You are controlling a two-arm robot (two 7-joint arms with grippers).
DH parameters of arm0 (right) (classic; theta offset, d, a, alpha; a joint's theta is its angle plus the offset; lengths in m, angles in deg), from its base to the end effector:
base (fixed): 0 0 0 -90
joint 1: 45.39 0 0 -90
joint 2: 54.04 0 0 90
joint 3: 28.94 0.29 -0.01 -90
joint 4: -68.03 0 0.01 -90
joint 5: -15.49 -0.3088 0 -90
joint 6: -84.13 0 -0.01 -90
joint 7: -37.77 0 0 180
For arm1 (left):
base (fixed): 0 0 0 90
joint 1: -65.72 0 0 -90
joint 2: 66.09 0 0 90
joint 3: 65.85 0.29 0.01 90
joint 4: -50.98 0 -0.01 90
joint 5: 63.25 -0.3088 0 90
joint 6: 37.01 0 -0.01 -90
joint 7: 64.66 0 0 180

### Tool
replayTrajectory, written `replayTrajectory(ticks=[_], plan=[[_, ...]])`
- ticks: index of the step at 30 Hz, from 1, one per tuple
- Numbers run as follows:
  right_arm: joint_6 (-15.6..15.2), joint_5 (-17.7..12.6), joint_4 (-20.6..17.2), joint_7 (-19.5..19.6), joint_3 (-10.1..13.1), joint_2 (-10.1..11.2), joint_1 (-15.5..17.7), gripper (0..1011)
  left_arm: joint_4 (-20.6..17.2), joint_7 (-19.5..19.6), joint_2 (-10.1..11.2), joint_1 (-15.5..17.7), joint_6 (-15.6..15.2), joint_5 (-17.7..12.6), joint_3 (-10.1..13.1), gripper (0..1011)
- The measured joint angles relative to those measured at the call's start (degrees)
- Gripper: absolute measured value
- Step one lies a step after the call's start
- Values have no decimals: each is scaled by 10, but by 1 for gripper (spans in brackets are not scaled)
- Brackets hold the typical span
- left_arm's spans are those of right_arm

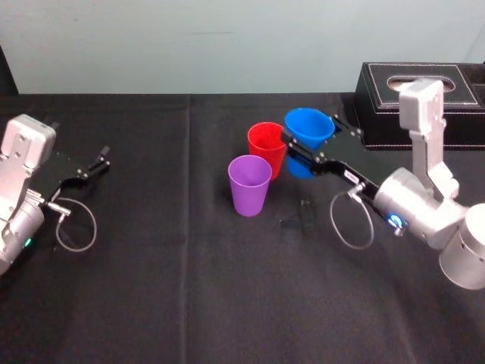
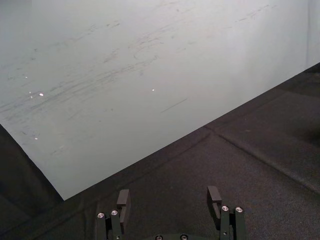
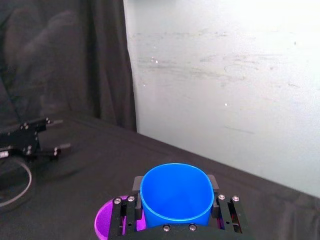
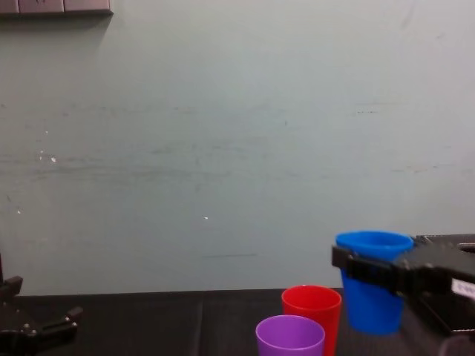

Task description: Stack the three plastic cups sequentially using one hand.

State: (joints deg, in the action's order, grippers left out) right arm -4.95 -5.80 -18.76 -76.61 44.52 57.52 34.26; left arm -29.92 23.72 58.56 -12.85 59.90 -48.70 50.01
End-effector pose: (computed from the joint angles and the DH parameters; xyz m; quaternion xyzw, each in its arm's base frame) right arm 0.3683 -0.0300 -0.2679 -0.0035 -0.0251 -0.4344 0.9004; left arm 0.3581 0.0827 -0.3023 0.1415 -0.1325 0.5799 0.7913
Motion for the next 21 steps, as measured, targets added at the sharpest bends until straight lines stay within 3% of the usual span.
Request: replayTrajectory(ticks=[9, 21], plan=[[-29, -4, 38, 5, -25, -23, -65, 734, 0, 0, 0, 0, 0, 0, 0, 1005], [-27, -4, 97, 5, -47, -49, -124, 735, 0, 0, 0, 0, 0, 0, 0, 1005]])
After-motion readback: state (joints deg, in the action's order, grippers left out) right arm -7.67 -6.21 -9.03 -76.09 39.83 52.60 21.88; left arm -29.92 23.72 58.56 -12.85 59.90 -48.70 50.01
